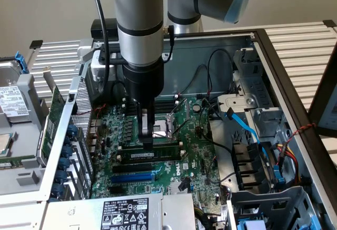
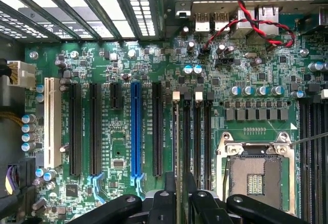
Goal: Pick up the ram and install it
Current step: 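Insert the ram into the slot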
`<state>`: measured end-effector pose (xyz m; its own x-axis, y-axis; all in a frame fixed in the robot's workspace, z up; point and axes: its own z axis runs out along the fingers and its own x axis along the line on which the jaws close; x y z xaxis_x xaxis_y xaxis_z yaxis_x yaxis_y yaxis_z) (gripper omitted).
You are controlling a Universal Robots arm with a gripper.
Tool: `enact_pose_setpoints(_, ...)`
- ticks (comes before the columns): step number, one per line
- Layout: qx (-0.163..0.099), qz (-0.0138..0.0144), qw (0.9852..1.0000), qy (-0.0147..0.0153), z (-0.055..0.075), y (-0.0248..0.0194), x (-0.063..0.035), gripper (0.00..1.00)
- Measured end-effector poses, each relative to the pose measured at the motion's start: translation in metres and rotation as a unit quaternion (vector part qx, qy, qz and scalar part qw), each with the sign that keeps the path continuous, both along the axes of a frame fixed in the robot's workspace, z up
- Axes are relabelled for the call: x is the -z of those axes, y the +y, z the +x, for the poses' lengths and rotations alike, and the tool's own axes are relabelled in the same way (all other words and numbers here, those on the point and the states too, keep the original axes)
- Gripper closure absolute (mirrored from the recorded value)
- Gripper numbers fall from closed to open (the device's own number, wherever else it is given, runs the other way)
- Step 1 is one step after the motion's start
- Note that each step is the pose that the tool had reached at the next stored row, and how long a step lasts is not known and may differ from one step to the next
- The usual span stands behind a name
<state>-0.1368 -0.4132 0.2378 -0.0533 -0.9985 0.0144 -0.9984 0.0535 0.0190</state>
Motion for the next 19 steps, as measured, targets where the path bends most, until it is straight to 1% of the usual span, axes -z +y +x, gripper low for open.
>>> enact_pose_setpoints(4, 0.0, 0.0078, 1.0, 0.0, 0.0, 0.0002, -0.0021, 0.79)
enact_pose_setpoints(5, 0.0, 0.0084, 1.0, 0.0, 0.0, 0.0018, -0.0021, 0.79)
enact_pose_setpoints(6, 0.0, 0.0089, 1.0, 0.0, 0.0, 0.0042, -0.0021, 0.82)
enact_pose_setpoints(7, 0.0, 0.0091, 1.0, 0.0, 0.0, 0.0072, -0.0021, 0.82)
enact_pose_setpoints(8, 0.0, 0.0092, 1.0, -0.0001, 0.0, 0.0107, -0.0021, 0.88)
enact_pose_setpoints(9, 0.0, 0.0092, 1.0, 0.0, 0.0, 0.0135, -0.0021, 0.9)
enact_pose_setpoints(10, 0.0, 0.0091, 1.0, 0.0, 0.0, 0.0143, -0.0021, 0.9)
enact_pose_setpoints(16, 0.0, 0.0091, 1.0, 0.0, 0.0, 0.014, -0.0021, 0.9)
enact_pose_setpoints(19, 0.0, 0.009, 1.0, 0.0009, 0.001, 0.0078, -0.003, 0.9)
